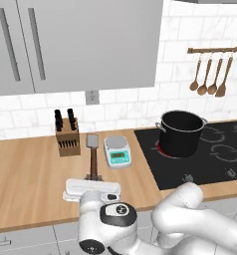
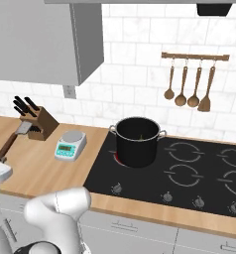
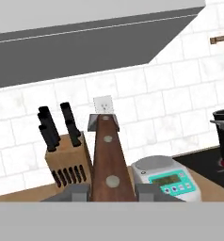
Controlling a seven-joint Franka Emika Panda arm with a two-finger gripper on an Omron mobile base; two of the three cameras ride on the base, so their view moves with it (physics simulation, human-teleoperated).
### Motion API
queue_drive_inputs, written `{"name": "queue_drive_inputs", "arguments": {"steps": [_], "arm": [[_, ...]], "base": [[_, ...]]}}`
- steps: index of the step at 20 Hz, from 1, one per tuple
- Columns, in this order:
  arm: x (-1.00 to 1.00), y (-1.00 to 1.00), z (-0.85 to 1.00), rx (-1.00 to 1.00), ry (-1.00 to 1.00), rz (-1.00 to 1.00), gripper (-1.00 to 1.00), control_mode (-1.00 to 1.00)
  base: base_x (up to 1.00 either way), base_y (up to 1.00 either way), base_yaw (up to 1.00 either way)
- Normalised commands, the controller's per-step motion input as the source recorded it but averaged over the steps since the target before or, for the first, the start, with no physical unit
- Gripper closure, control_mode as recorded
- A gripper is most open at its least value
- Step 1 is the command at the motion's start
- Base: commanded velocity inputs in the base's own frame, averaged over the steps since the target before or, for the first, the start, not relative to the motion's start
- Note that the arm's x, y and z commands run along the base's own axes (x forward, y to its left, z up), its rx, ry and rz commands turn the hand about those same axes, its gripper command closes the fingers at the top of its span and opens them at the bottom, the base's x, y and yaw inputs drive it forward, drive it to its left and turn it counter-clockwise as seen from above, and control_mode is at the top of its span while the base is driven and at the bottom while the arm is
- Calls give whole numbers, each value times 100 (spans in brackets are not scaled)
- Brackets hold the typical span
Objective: Put the eggplant and cucumber in the pot. Retrieve the spatula and lightly stir the vegetables in the pot.
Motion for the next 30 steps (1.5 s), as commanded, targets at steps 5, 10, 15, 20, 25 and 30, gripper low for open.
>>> {"name": "queue_drive_inputs", "arguments": {"steps": [5,10,15,20,25,30], "arm": [[-43,-5,100,40,32,-15,100,-100],[-26,-38,100,44,37,-21,100,-100],[-2,-80,100,43,40,-28,100,-100],[12,-98,100,36,36,-29,100,-100],[8,-100,87,34,32,-25,100,-100],[5,-90,19,22,20,-20,100,-100]], "base": [[0,0,0],[0,0,0],[0,0,0],[0,0,0],[0,0,0],[0,0,0]]}}
